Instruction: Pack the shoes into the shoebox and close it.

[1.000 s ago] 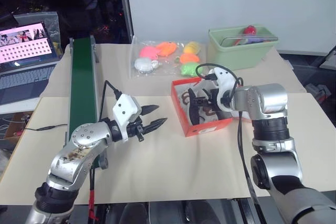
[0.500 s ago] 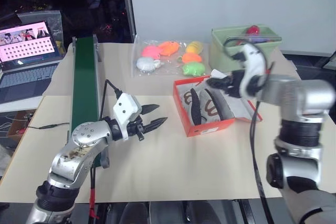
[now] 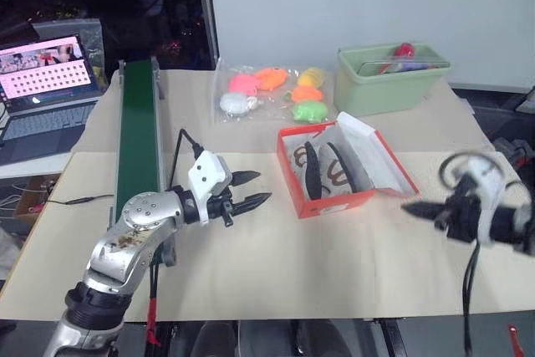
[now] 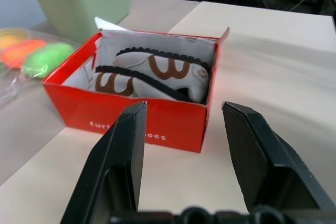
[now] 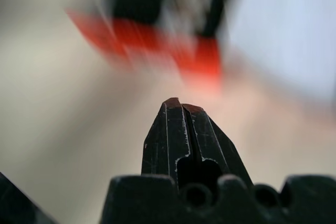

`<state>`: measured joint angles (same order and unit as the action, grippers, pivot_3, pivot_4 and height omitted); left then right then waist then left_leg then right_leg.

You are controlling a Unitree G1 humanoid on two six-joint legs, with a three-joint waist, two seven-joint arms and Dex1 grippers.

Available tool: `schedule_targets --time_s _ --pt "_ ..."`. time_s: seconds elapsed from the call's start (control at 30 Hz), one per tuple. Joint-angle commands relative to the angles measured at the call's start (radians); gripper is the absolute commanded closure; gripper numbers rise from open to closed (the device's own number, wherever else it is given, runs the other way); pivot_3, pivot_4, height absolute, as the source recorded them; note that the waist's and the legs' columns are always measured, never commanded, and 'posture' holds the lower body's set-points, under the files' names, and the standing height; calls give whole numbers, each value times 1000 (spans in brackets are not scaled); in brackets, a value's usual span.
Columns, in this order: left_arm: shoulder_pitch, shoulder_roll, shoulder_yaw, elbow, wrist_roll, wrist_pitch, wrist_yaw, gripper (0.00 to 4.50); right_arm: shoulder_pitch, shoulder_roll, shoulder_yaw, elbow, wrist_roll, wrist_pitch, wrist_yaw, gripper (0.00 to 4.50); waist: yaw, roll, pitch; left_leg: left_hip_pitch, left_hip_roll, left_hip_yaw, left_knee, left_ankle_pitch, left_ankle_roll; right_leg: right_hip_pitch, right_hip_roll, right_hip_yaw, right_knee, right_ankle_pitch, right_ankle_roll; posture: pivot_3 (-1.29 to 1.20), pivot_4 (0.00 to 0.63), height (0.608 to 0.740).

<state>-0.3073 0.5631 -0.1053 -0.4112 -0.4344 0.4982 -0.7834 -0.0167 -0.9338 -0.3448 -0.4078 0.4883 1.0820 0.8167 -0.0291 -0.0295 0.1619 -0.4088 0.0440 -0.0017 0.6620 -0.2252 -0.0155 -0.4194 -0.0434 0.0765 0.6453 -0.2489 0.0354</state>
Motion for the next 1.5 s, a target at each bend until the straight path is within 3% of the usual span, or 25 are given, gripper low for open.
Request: schedule_targets --time_s 0.03,0.17,0.4,0.73,0.87,1.03,1.27,1.5 --pt "-18 0 -10 -11 6 -41 -31 2039 8 63 85 72 -124 -139 -130 4461 -10 0 0 1 0 0 0 0 0 1 0 0 0 -1 2 0 150 729" --pt "-2 17 -16 23 42 -89 -56 2039 -45 214 111 217 -207 -252 -293 4461 -18 0 0 3 0 2 0 0 0 0 1 4 1 -1 2 0 150 729" --pt "18 25 -10 28 54 -107 -67 2039 -226 417 67 342 -213 -286 -489 4461 -14 2 1 2 -1 3 -1 0 0 -2 1 6 2 2 -3 0 150 729" --pt "15 30 7 5 48 -90 -59 2039 -318 529 93 486 -262 -339 -605 4461 -11 2 1 1 -1 3 -1 0 0 -2 0 6 1 2 -3 0 150 729" --pt "16 32 10 -1 47 -85 -58 2039 -339 583 44 524 -230 -350 -640 4461 -17 2 1 1 -1 3 -1 0 0 -2 0 6 2 2 -3 0 150 729" --pt "9 29 11 -1 47 -82 -55 2039 -408 742 -188 586 -51 -459 -738 4461 -16 2 1 1 -1 3 -1 0 0 -2 0 6 2 2 -3 0 150 729" --pt "2 31 10 -2 47 -79 -59 2039 -502 865 -365 645 226 -506 -726 4461 -17 2 1 1 0 4 -1 0 0 -2 0 7 2 2 -4 0 150 729" --pt "-3 37 10 -4 47 -75 -62 2039 -530 887 -418 674 368 -554 -705 4461 -17 3 1 1 0 4 -2 0 0 -2 0 6 2 3 -4 0 150 729"
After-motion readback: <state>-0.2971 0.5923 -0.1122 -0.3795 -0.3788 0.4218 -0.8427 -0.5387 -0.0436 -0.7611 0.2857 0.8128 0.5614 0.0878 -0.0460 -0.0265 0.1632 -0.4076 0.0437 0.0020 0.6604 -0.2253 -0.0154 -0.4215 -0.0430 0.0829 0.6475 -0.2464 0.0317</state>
